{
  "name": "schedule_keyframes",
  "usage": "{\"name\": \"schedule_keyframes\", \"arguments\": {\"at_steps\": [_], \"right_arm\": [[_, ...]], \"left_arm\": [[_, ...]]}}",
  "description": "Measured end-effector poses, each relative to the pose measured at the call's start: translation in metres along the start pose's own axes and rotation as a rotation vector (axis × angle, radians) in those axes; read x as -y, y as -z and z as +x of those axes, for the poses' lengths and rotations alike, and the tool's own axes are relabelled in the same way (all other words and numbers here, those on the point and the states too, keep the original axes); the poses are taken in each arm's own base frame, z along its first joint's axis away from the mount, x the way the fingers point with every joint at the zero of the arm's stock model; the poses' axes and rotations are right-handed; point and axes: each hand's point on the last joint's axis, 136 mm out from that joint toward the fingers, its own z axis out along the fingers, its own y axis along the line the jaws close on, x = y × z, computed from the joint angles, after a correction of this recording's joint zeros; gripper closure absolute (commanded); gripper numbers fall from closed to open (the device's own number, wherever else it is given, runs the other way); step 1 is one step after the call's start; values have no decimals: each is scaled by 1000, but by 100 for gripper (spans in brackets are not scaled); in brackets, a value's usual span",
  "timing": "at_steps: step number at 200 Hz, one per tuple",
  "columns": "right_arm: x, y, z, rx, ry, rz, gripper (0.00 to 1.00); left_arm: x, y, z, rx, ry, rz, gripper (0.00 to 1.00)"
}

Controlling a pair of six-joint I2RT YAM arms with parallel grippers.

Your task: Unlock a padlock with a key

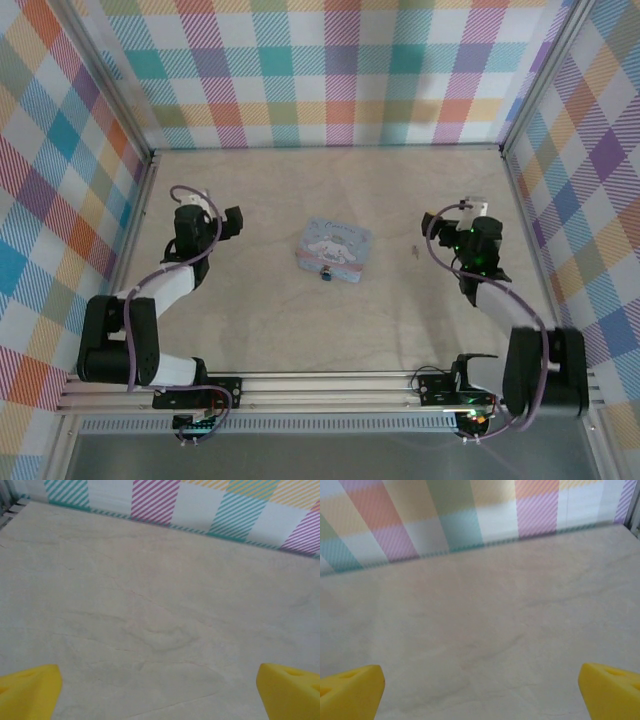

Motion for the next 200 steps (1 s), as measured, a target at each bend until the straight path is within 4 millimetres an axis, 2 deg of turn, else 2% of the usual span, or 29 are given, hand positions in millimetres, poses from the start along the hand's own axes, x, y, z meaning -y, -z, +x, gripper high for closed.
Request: {"name": "schedule_keyframes", "arguments": {"at_steps": [17,43,74,121,149,180,200], "right_arm": [[-5,21,-15,33,-135,-8,0],[-16,40,-21,27,-274,-60,0],[-40,45,4,-160,-374,-165,16],[-66,58,41,-364,-503,-281,28],[-78,62,59,-442,-548,-316,30],[-100,62,90,-559,-562,-345,32],[-113,57,109,-628,-558,-356,33]], "left_arm": [[7,0,-2,-46,126,30,0],[35,-7,-3,-146,275,161,11],[68,-1,26,-312,364,274,14],[128,30,76,-515,351,435,22],[159,43,103,-613,317,514,24],[173,44,138,-720,298,523,28],[182,40,150,-757,291,528,29]]}}
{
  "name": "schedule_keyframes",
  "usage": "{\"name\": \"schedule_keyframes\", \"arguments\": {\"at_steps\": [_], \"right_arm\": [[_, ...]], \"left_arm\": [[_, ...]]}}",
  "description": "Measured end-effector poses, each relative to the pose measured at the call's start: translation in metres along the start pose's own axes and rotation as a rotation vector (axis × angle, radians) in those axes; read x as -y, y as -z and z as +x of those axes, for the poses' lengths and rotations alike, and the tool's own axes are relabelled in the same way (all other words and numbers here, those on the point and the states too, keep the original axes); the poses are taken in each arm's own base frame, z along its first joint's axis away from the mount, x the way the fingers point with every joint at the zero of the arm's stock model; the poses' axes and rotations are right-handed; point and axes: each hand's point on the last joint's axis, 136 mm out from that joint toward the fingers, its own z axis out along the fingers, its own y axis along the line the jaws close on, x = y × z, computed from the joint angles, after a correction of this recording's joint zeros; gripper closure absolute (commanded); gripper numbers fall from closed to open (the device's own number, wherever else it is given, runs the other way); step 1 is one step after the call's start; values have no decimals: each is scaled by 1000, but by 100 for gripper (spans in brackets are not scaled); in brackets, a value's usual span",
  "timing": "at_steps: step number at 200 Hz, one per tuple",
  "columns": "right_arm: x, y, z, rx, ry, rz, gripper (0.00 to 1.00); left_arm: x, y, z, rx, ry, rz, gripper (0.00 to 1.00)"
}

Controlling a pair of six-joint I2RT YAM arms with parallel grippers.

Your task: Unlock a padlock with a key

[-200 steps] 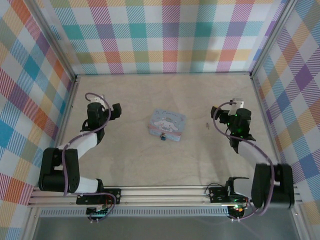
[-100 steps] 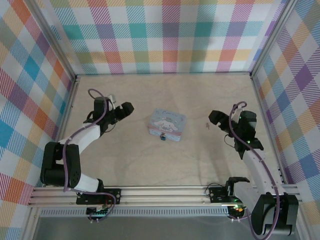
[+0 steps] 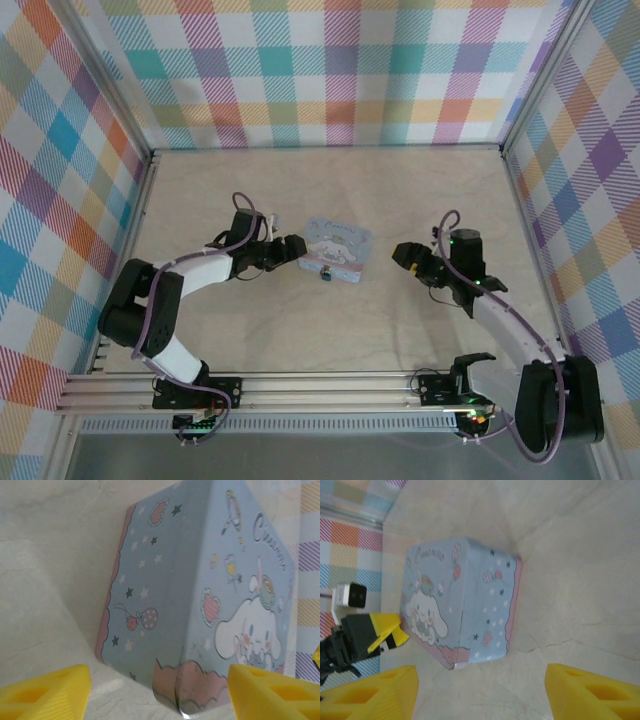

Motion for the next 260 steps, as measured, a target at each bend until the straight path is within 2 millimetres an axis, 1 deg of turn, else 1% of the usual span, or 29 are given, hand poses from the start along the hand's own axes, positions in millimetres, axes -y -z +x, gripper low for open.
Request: {"name": "schedule_keyframes", "arguments": {"at_steps": [21,41,65,97,157,195,229,260], "right_arm": [[6,-19,14,-68,-12,25,34],[6,-35,16,-106,-23,44,36],[-6,-55,4,-120,-12,33,39],[-23,-81,-12,-128,11,8,41],[-29,-116,-36,-125,23,28,41],[-27,-126,-43,-124,29,53,41],[-24,-126,-46,-117,45,81,38],[-17,-123,-44,-133,63,139,36]], "left_arm": [[8,-6,3,-13,-12,10,29],[18,-9,7,-17,-34,30,32],[25,-12,14,-35,-47,38,34],[28,-14,19,-44,-57,40,35],[25,-15,16,-24,-58,18,37],[24,-20,4,-1,-60,-6,36],[26,-25,-8,16,-60,-27,35],[27,-26,-9,18,-61,-27,33]]}}
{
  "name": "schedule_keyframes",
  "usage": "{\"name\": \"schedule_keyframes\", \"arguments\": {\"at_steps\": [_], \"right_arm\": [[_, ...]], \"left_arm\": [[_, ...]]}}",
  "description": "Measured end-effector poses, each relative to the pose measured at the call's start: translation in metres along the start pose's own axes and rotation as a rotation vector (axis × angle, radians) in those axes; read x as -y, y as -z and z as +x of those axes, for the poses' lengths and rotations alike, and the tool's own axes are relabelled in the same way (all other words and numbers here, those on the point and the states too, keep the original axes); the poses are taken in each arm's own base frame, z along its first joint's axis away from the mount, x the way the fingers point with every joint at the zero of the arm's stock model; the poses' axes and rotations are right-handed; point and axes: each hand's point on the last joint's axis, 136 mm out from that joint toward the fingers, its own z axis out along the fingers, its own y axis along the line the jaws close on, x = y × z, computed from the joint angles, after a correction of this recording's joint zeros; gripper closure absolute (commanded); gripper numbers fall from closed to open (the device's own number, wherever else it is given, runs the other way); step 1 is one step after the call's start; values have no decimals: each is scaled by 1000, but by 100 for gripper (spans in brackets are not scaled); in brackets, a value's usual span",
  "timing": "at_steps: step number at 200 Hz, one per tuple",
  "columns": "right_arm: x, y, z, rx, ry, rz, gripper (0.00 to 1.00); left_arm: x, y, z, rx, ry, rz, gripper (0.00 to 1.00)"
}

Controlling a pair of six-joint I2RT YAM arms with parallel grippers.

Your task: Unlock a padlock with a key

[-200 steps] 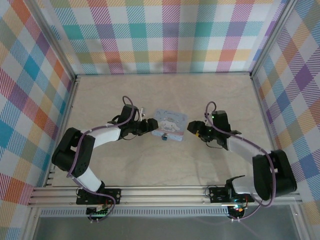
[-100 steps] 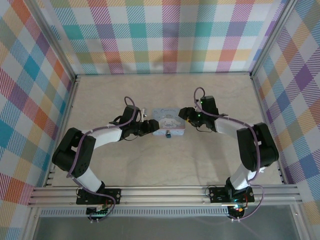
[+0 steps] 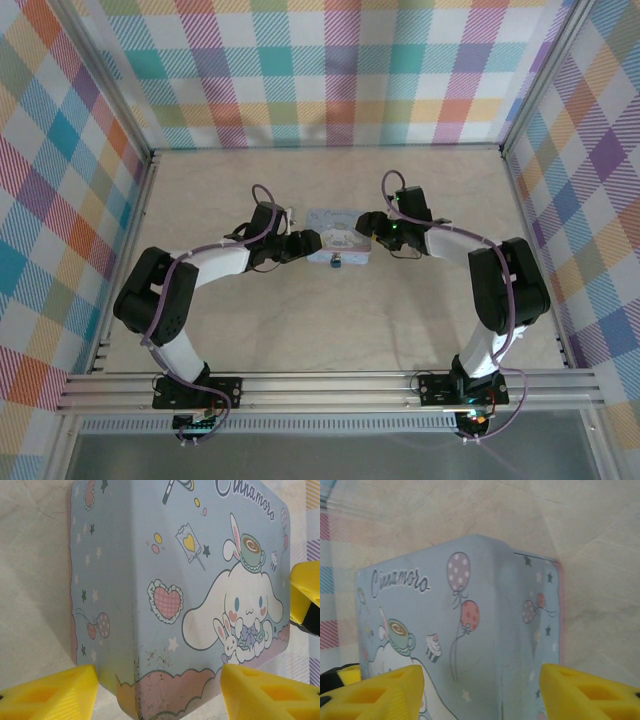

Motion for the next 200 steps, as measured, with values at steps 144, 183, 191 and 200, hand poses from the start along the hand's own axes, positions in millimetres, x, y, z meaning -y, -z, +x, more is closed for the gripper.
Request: {"name": "schedule_keyframes", "arguments": {"at_steps": [144,183,191,200], "right_arm": [[80,75,-10,60,23,428,37],[95,83,-12,61,15,464,38],[99,85,-14,64,11,470,38],[102,87,-15,67,4,476,39]], "left_arm": [[16,82,17,119,-42,-19,27],[39,112,30,152,-95,-6,26],[43,116,34,154,-107,-4,26],[46,119,39,151,-115,-4,26]]}}
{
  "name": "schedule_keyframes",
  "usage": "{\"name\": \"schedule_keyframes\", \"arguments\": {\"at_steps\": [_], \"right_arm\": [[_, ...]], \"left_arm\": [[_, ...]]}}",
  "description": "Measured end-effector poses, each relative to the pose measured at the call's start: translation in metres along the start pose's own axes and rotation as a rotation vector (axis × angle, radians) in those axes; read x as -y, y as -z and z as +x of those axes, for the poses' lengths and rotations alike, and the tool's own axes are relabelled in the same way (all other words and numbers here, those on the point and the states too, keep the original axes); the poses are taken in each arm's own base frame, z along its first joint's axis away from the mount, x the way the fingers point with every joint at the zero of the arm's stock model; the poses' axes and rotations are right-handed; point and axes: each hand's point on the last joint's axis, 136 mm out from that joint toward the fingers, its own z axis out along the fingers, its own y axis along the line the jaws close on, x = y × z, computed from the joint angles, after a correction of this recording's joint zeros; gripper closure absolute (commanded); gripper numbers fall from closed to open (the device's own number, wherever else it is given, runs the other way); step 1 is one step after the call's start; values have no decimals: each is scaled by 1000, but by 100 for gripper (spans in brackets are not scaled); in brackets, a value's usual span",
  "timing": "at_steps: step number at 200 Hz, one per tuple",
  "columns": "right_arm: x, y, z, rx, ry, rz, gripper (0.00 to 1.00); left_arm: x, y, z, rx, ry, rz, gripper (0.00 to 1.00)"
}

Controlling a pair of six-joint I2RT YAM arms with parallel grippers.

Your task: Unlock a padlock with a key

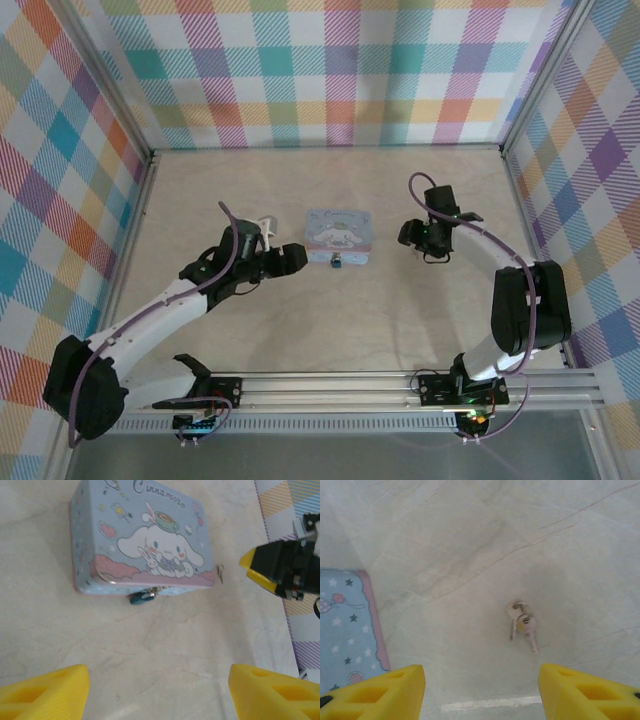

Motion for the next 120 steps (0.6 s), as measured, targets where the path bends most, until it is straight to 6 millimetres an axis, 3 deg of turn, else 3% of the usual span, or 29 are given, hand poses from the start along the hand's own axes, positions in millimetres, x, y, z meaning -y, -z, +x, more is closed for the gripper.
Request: {"name": "schedule_keyframes", "arguments": {"at_steps": [48,80,120], "right_arm": [[15,-17,0,-41,-6,37,47],[16,-36,1,-88,9,51,52],[15,-43,-3,-102,10,48,57]], "left_arm": [[12,1,18,-28,-24,-6,26],[13,-9,32,-69,-37,-23,26],[13,-18,44,-105,-40,-35,26]]}}
